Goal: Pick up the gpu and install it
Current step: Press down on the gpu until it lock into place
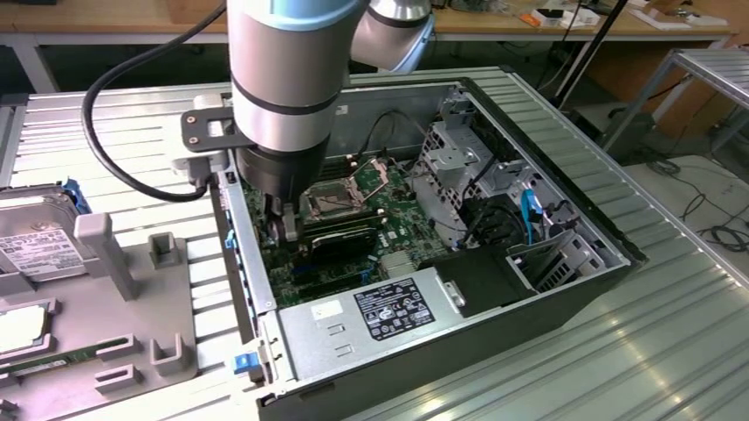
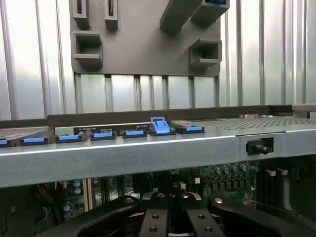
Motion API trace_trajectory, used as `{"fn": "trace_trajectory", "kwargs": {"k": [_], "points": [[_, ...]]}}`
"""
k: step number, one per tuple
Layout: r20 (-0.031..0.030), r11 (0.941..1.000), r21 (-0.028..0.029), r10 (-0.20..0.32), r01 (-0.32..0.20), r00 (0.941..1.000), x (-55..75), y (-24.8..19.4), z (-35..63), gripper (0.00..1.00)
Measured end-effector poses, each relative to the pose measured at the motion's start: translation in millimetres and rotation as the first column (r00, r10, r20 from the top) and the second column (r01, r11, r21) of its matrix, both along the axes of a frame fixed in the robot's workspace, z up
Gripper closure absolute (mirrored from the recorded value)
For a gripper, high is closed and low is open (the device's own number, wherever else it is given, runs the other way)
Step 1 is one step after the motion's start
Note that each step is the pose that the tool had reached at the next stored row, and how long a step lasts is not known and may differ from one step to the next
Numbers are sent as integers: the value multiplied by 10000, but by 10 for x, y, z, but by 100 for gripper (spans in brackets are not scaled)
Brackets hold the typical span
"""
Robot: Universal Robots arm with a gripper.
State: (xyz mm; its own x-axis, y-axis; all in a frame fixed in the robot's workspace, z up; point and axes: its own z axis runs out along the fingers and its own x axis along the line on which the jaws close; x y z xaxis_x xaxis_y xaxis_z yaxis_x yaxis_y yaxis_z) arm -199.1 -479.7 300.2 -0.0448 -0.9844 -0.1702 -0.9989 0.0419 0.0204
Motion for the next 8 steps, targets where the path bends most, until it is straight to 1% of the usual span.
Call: {"fn": "trace_trajectory", "kwargs": {"k": [2, 3, 4, 5, 8], "points": [[-189, 10000, 2, 0, 0, 9998, 2, 2, -14, 89], [-239, 10000, 3, -1, 1, 9997, 5, 3, -15, 89], [-270, 10000, 18, -2, 2, 9996, 7, 4, -15, 89], [-282, 10000, 31, -1, 2, 9996, 7, 3, -14, 89], [-283, 10000, 33, -7, 8, 9996, 9, 15, -14, 89]]}}
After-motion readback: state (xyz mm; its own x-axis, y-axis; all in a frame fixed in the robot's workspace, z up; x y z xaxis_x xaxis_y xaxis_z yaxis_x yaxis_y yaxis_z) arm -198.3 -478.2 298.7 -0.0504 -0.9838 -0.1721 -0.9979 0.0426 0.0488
